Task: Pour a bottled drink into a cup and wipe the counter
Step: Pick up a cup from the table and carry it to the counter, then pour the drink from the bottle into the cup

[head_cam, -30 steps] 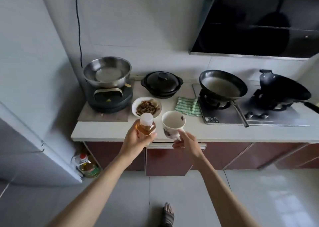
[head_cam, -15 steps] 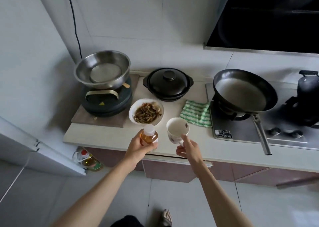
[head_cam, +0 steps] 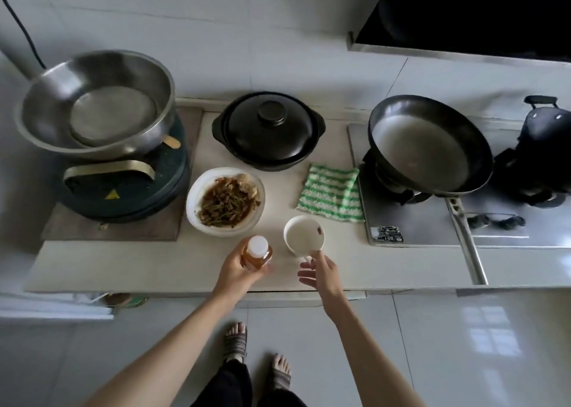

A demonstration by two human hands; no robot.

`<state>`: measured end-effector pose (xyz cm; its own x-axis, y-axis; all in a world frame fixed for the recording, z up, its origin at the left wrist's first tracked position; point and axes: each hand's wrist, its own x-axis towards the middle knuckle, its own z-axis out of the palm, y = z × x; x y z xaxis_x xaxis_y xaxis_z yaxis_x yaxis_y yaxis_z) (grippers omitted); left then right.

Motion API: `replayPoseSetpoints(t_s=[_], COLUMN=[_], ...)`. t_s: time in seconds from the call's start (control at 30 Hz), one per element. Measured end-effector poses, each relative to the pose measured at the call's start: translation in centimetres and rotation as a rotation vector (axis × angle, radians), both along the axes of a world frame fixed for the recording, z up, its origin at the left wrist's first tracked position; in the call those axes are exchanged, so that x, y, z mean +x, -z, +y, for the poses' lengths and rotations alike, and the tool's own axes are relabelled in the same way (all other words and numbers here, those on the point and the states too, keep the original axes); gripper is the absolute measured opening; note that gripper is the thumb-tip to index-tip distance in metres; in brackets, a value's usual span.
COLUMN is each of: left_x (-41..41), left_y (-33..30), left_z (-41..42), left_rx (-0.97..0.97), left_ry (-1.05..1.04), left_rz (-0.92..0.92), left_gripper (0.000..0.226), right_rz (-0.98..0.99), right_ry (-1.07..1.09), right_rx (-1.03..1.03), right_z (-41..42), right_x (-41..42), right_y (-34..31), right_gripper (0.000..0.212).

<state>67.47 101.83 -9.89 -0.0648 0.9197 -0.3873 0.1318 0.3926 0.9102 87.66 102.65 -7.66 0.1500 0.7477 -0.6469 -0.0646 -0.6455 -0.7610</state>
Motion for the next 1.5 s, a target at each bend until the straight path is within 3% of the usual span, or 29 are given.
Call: replayPoseSetpoints(t_s=[0.17,0.2,0.27,0.33,0.47,0.53,0.7,0.77,0.83,0.93,1.13,1.23,1.33,1.5], left_x=[-0.2,-0.2,-0.3,-0.2,-0.3,-0.3,-0.2,-0.2,-0.5,-1.2,-3.9,-4.7,-5.0,-4.2], left_y=[1.8,2.1,2.5,2.4,1.9,0.9,-3.4,-4.9,-6.6,-8.0,-11.5,-12.1,-12.4,-12.8], left_z=[1.5,1.8,2.2,2.3,2.7,2.9,4.1,4.7,4.8,5.0,7.0,7.4,7.6,8.2], left_rx=[0.047,0.054,0.072,0.097,0.118,0.154,0.376,0.407,0.387,0.3,0.182,0.134,0.162,0.204], left_ry=[0.058,0.066,0.113,0.165,0.194,0.234,0.273,0.266,0.293,0.384,0.717,0.84,0.853,0.831], left_rz=[-0.002,0.009,0.07,0.124,0.094,0.088,0.039,-0.008,-0.063,-0.091,-0.094,-0.1,-0.091,-0.047], left_gripper=[0.062,0.062,0.06,0.058,0.059,0.044,0.042,0.049,0.054,0.045,0.036,0.038,0.043,0.031], right_rz=[-0.06,-0.177,-0.595,-0.914,-1.076,-1.174,-1.364,-1.409,-1.406,-1.412,-1.323,-1.252,-1.228,-1.292], right_ry=[-0.037,-0.069,-0.167,-0.26,-0.693,-0.846,-0.731,-0.667,-0.676,-0.7,-0.769,-0.9,-1.084,-1.036], right_rx=[-0.033,-0.051,-0.036,0.122,0.389,0.455,0.655,0.81,0.808,0.92,1.182,1.292,1.18,0.929], right_z=[1.1,1.2,1.0,0.8,2.2,3.2,5.4,5.7,5.9,6.4,7.3,6.8,6.5,6.6], right_x=[-0.2,-0.3,-0.5,-1.3,-5.9,-7.2,-7.6,-7.8,-7.9,-7.6,-7.9,-7.0,-6.4,-6.7], right_y=[0.3,0.1,-0.9,-3.0,-7.1,-7.8,-10.6,-11.7,-12.8,-13.4,-15.5,-15.6,-16.5,-17.8], right_gripper=[0.034,0.042,0.049,0.048,0.054,0.056,0.045,0.035,0.035,0.028,0.014,0.02,0.031,0.052])
